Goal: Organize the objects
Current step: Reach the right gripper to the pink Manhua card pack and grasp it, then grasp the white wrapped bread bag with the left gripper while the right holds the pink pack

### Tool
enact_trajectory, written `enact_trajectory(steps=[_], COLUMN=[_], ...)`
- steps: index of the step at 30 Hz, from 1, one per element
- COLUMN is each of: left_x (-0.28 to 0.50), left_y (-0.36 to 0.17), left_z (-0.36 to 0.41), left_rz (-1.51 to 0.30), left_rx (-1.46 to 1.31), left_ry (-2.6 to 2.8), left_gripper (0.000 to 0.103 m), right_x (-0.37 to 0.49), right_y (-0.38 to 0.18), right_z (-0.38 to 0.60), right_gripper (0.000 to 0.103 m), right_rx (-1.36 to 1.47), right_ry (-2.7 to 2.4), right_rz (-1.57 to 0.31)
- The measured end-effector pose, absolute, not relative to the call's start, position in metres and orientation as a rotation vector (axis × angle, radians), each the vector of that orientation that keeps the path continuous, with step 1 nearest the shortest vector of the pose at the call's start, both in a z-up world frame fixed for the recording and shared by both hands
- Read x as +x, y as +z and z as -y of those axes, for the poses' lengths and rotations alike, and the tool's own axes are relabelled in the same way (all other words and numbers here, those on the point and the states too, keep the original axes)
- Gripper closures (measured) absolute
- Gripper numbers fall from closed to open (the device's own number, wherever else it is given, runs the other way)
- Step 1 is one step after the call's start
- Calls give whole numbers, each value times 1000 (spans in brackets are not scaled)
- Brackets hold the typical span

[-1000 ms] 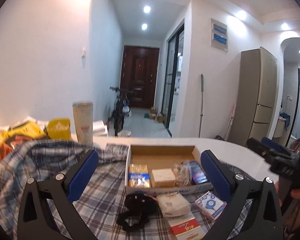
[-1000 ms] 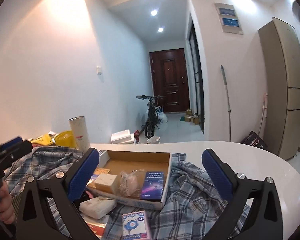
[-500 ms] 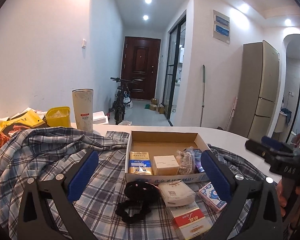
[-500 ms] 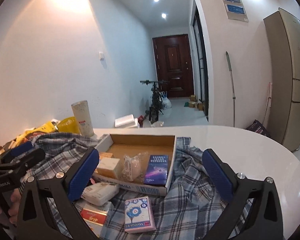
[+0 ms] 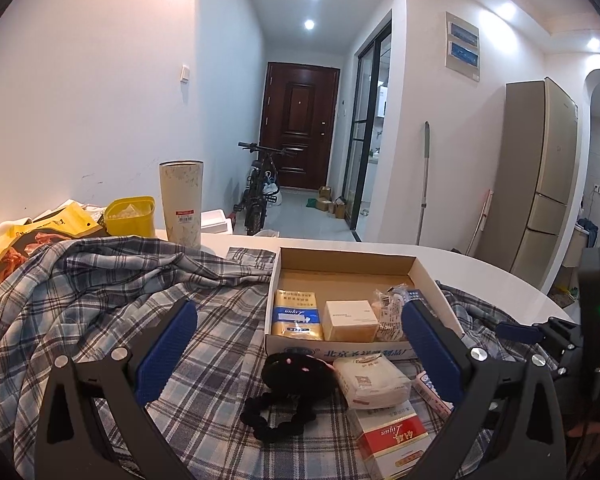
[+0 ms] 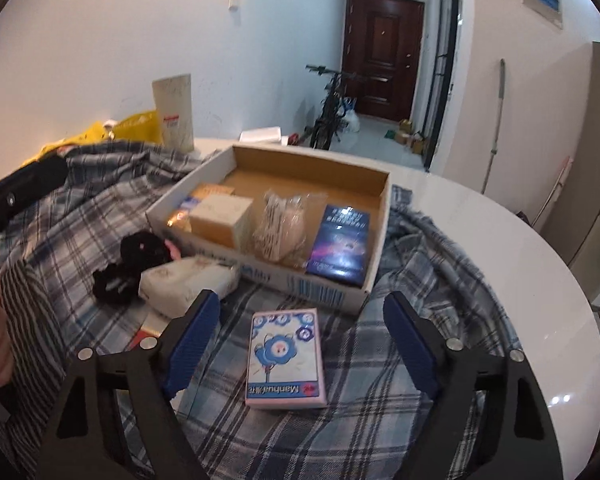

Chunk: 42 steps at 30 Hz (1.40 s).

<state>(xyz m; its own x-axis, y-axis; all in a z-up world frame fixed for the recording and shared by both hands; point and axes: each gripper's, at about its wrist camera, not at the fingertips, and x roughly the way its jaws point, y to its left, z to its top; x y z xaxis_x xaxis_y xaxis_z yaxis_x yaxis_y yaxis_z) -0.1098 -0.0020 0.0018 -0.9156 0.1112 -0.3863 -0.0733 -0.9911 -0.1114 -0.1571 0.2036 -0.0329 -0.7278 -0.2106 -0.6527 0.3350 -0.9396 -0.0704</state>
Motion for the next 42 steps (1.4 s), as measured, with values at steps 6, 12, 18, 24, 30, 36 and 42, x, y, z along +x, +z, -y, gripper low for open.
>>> enact_trajectory(steps=[6,12,18,24,30,36,42], left_x=[-112,-112,-114,-113,-112,-127,-154], left_y=[1,1,-1,-1,3,16,22], left_z=[2,8,9,7,5,-8,-37], left_rz=[160,221,225,213,216,170,61], left_rx=[-640,-656,-673,-670,-684,-854,-1032], left_ry=[2964,2960,2954,2958,2954,2923,2773], left_gripper=[0,0,0,0,0,0,0], right_x=[-162,-168,-168,-170,-160,-156,-156], right_y=[-57,-68,-75,-77,-54,-36,-24], right_z=[-189,-189,-186,-186,-192,-201,-215], right_gripper=[29,35,44,54,54,54,54], right_rx=[1081,1147,1182,1196,1015,887,847], right_ry=[-2623,-2597,-2571,-2560,-2668,-2740,-2784], right_rz=[-396,-409,-444,-441,-387,-310,-217])
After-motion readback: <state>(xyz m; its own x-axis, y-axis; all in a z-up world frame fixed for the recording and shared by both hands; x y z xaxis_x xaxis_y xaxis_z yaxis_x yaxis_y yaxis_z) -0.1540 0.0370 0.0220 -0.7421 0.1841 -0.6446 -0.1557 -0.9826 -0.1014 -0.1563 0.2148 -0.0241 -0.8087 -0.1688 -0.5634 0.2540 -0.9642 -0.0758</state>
